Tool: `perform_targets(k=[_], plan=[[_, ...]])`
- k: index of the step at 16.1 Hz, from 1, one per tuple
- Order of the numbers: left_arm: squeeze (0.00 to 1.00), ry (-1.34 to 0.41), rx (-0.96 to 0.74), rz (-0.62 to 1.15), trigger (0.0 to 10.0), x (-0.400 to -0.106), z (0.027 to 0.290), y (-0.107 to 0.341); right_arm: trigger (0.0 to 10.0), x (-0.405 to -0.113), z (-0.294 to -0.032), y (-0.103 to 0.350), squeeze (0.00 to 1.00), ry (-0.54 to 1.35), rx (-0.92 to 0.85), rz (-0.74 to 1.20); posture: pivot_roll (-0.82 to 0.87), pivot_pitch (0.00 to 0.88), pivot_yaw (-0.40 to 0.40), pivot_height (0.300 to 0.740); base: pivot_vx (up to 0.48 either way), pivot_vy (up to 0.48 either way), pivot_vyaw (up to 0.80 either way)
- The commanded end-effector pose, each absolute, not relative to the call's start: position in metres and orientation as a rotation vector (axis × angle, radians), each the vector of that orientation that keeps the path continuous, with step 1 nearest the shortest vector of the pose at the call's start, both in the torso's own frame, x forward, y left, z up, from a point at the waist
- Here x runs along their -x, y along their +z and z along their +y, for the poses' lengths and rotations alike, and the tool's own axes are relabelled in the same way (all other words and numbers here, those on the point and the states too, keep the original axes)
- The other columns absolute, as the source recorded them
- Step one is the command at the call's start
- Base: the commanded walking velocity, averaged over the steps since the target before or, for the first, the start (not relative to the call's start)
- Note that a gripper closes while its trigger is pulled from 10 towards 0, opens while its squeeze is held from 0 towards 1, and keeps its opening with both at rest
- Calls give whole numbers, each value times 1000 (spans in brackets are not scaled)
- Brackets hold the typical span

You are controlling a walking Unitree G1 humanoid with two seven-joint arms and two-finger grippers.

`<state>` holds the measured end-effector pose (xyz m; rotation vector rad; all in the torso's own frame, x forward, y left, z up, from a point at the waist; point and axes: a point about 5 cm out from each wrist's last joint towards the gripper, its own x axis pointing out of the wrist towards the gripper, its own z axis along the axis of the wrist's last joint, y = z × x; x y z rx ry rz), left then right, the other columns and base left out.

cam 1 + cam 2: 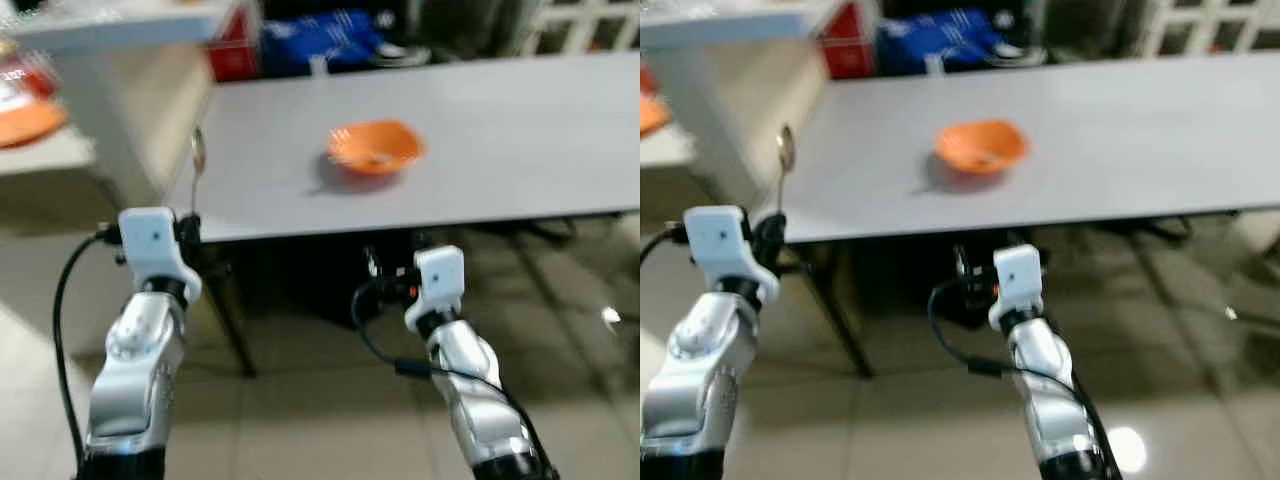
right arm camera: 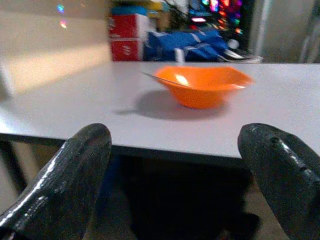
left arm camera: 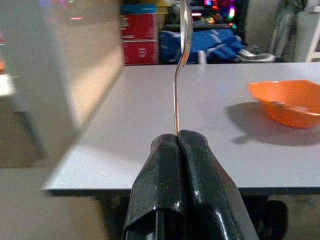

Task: Setting the table

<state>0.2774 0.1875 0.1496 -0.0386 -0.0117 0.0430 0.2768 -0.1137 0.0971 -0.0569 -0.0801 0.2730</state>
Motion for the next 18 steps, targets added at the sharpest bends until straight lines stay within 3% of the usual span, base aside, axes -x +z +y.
perform_targets(k=[1, 4, 6, 9, 11, 12, 13, 18], plan=[[149, 34, 29, -33, 3922, -281, 185, 156, 10000, -279, -116, 103, 0, 264, 63, -101, -115, 0, 117, 740, 345, -330, 0], [169, 36, 23, -30, 3686, -282, 185, 155, 10000, -279, -116, 102, 0, 264, 65, -102, -119, 0, 118, 740, 369, -301, 0], [145, 37, 34, -41, 4157, -283, 186, 156, 10000, -279, -116, 102, 0, 265, 65, -103, -119, 0, 117, 740, 368, -306, 0], [106, 61, 33, -53, 8039, -283, 189, 158, 10000, -280, -116, 102, 0, 267, 66, -103, -119, 0, 116, 740, 0, 0, 0], [110, 56, 34, -65, 8667, -283, 188, 159, 10000, -280, -116, 102, 0, 270, 64, -103, -116, 0, 114, 740, 0, 0, 0], [125, 53, 30, -63, 6275, -283, 188, 160, 10000, -280, -115, 102, 0, 271, 64, -103, -115, 0, 115, 740, 0, 0, 0], [125, 51, 20, -56, 4588, -284, 187, 160, 10000, -280, -115, 102, 0, 273, 63, -104, -116, 0, 115, 740, 439, 0, 0], [149, 39, -13, -38, 4588, -287, 185, 159, 10000, -279, -114, 101, 0, 273, 62, -102, -118, 0, 119, 740, 468, 0, 0]])
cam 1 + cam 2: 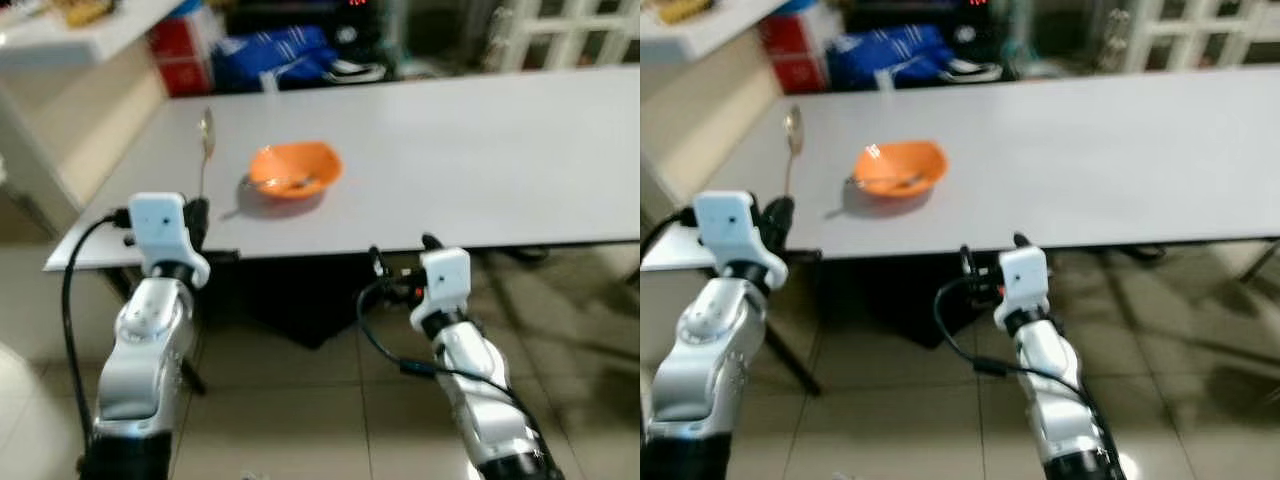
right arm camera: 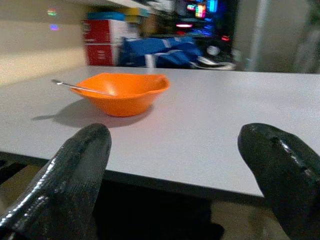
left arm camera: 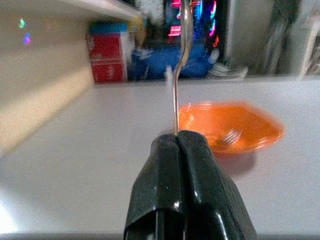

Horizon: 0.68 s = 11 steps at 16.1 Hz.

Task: Setting the table

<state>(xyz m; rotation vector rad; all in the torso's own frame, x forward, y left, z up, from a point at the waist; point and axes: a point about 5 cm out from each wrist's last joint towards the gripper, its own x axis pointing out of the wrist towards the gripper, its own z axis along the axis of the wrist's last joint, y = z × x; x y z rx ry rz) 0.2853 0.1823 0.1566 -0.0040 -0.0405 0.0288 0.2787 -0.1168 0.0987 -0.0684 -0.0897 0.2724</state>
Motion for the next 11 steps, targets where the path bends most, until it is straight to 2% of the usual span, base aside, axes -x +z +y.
perform_targets(k=[1, 10, 11], plan=[[153, 38, -20, -34, 4588, -287, 185, 158, 10000, -279, -114, 101, 0, 274, 63, -101, -118, 0, 119, 740, 480, 0, 0], [173, 5, -72, -14, 4510, -291, 181, 159, 10000, -278, -112, 100, 0, 274, 59, -99, -121, 0, 128, 740, 477, 0, 0], [141, -1, -67, -15, 5333, -292, 180, 160, 10000, -277, -112, 100, 0, 274, 59, -99, -121, 0, 128, 740, 424, 0, 0]])
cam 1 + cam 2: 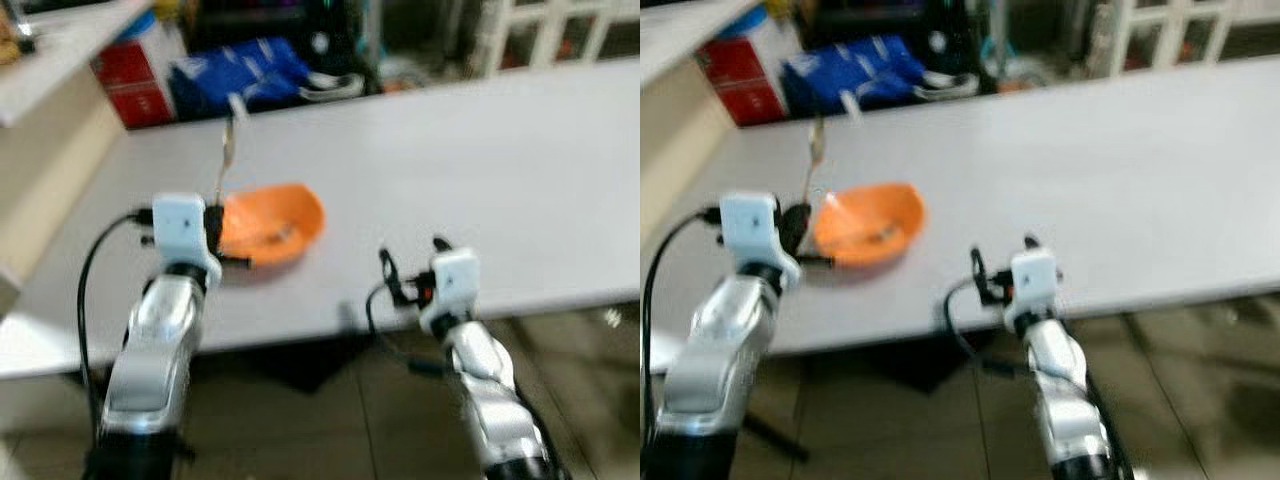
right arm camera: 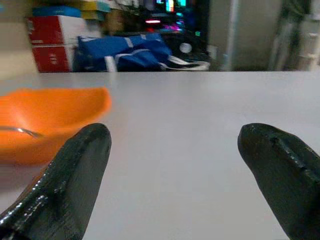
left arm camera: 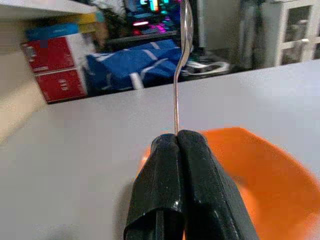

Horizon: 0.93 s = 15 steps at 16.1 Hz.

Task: Setting the table

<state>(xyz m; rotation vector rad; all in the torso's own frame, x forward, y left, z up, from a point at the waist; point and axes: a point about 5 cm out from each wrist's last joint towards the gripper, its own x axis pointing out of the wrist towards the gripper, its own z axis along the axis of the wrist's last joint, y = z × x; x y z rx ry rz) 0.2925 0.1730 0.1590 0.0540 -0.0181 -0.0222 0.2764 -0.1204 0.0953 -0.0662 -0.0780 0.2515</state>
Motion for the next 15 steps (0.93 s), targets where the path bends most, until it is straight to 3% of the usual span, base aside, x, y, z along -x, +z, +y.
perform_targets(k=[1, 9, 15], plan=[[8, -5, -53, -17, 10000, -294, 180, 163, 10000, -277, -112, 100, 0, 274, 58, -98, -121, 0, 128, 740, 0, 0, 0], [0, -92, -129, 6, 10000, -324, 189, 210, 10000, -278, -109, 100, 0, 278, 52, -100, -117, 0, 135, 740, 0, 0, 0], [0, -294, -272, 242, 10000, -328, 185, 195, 10000, -279, -108, 100, 0, 277, 51, -98, -113, 0, 141, 740, 0, 0, 0]])
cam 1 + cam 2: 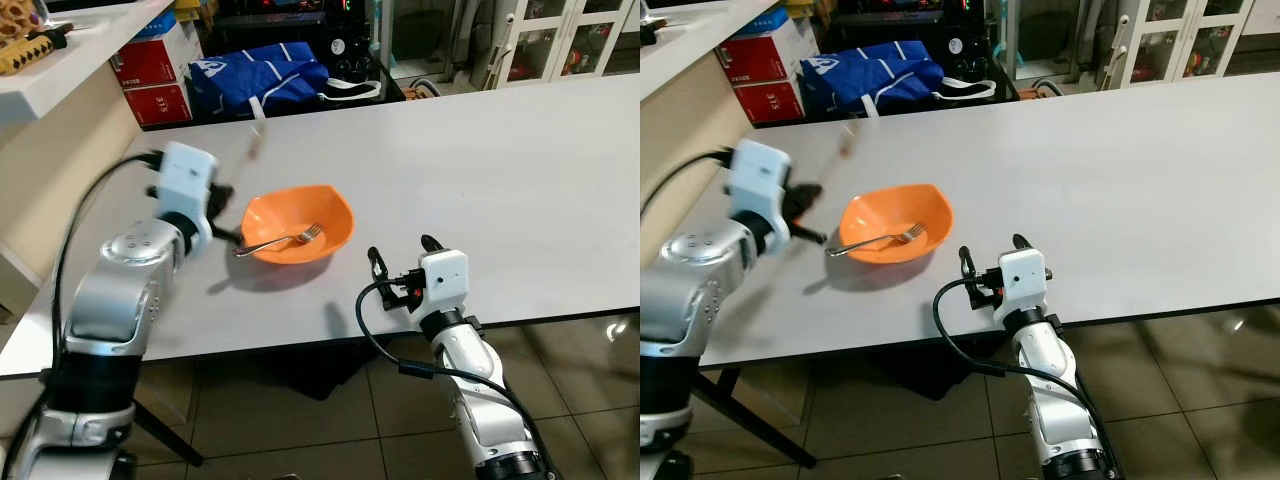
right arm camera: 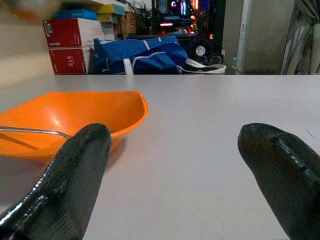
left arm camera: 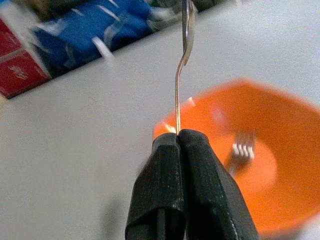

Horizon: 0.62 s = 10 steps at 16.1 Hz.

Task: Setting the table

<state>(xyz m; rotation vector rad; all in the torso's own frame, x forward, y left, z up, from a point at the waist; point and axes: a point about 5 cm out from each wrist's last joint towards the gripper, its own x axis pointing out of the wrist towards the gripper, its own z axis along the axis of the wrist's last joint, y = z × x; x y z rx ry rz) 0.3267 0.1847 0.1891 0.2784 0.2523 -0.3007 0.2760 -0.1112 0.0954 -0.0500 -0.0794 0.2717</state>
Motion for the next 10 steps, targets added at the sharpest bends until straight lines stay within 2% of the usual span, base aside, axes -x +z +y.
perform_targets(k=[1, 3, 5, 7, 10], plan=[[0, -325, -363, 284, 10000, -332, 189, 191, 10000, -279, -108, 100, 0, 278, 50, -99, -113, 0, 143, 740, 0, 0, 0], [0, -345, -499, 342, 10000, -342, 199, 190, 10000, -278, -107, 100, 0, 278, 48, -100, -118, 0, 152, 740, 0, 0, 0], [0, -355, -566, 353, 10000, -349, 205, 196, 10000, -277, -107, 99, 0, 274, 47, -99, -124, 0, 156, 740, 0, 0, 0], [0, -370, -606, 344, 10000, -353, 205, 204, 10000, -276, -108, 99, 0, 271, 48, -98, -125, 0, 157, 740, 0, 0, 0], [0, -484, -723, 377, 10000, -354, 201, 209, 10000, -275, -108, 99, 0, 272, 53, -96, -120, 1, 160, 740, 0, 0, 0]])
